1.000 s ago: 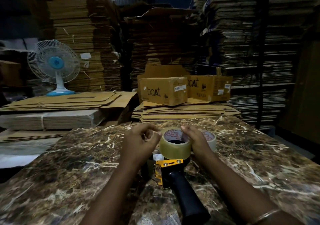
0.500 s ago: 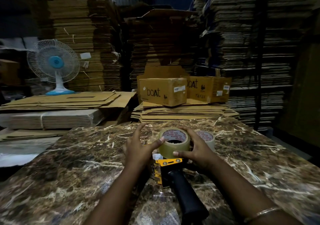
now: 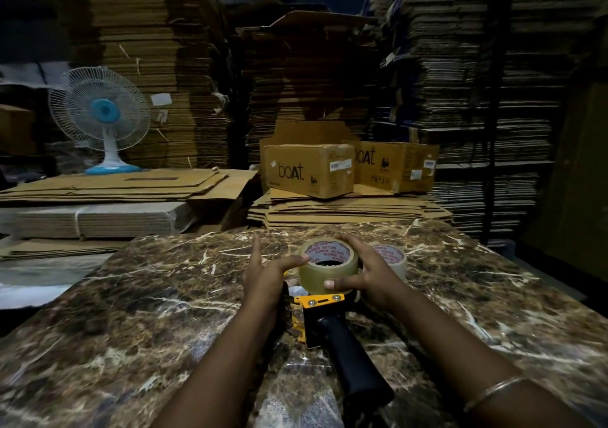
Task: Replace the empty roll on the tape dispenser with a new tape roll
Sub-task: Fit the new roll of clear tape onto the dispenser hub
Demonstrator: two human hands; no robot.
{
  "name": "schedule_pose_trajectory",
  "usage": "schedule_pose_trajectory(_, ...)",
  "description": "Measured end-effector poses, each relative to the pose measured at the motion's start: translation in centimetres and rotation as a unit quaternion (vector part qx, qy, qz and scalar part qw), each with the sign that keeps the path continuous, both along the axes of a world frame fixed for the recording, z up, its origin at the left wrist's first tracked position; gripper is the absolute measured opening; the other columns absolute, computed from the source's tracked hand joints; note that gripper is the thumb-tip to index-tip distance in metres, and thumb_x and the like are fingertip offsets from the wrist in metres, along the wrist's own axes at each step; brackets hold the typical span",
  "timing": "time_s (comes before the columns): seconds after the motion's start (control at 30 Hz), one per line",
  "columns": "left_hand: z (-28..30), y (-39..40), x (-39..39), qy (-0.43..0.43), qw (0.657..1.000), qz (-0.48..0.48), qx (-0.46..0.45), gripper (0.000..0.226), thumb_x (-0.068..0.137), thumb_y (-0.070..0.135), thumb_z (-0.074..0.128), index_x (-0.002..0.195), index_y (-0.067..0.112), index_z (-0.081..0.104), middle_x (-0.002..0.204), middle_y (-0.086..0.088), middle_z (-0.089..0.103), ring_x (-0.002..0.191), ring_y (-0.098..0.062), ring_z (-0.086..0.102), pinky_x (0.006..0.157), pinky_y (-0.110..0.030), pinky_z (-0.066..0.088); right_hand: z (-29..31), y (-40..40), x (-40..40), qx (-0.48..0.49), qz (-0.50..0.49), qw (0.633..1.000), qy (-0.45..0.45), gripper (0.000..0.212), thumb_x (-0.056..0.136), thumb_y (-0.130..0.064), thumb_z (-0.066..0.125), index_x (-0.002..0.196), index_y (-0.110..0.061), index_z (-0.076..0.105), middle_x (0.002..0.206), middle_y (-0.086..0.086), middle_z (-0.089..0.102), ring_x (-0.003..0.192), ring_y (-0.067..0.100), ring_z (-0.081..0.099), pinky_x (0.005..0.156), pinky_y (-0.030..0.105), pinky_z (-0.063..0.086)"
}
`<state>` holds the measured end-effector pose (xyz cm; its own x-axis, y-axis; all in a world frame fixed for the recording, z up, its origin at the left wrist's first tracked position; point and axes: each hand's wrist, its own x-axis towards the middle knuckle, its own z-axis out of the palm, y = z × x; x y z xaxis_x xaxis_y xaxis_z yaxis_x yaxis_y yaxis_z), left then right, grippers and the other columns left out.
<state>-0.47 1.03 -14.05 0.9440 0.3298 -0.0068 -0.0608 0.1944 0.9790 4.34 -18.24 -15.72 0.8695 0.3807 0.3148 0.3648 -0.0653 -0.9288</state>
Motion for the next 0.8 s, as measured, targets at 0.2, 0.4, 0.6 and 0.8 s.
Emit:
schedule_pose_trajectory(0.2,0.1,0.0,0.2,-0.019,0.999,-0.026,-0.038,0.113,0.068,0.002,0.081,0.152,0.048,0.021,0.159,-0.016,0.031,0.124,-0.033,0.052,0.075,-0.037,0.051,0.7,-0.2,0.0,-0.031,0.01,0.999,-0.002,0.075,0.051,-0.013,0.09,0.115,-0.034,0.059,0.114,-0.007,0.072,0.102,0.007,0.072,0.08,0.023,0.059)
schedule_pose_trajectory(0.4,-0.2,-0.7,0.4,-0.018,0.999,0.049,-0.01,0.11,0.048,0.013,0.08,0.138,0.058,0.036,0.157,-0.012,0.038,0.12,-0.037,0.057,0.088,-0.054,0.057,0.3,0.4,0.2,-0.026,0.009,0.999,0.017,0.093,0.041,-0.031,0.093,0.127,-0.03,0.056,0.123,0.006,0.069,0.111,0.026,0.07,0.093,0.044,0.06)
schedule_pose_trajectory(0.6,-0.7,0.1,0.3,-0.007,0.999,-0.008,-0.042,0.13,0.038,0.015,0.091,0.141,0.06,0.025,0.156,-0.015,0.039,0.123,-0.04,0.056,0.097,-0.061,0.05,0.1,-0.7,0.1,-0.059,-0.01,0.998,0.011,0.099,0.044,-0.043,0.096,0.132,-0.039,0.051,0.128,-0.001,0.068,0.115,0.019,0.068,0.097,0.045,0.059)
schedule_pose_trajectory(0.8,-0.7,-0.2,0.3,-0.006,0.998,-0.018,-0.058,0.142,0.016,0.025,0.1,0.135,0.063,0.032,0.158,-0.014,0.035,0.126,-0.041,0.054,0.093,-0.061,0.052,-0.4,-1.2,-0.6,-0.066,-0.008,0.997,0.038,0.088,0.059,-0.033,0.095,0.135,-0.036,0.051,0.127,0.002,0.069,0.115,0.024,0.068,0.091,0.047,0.061)
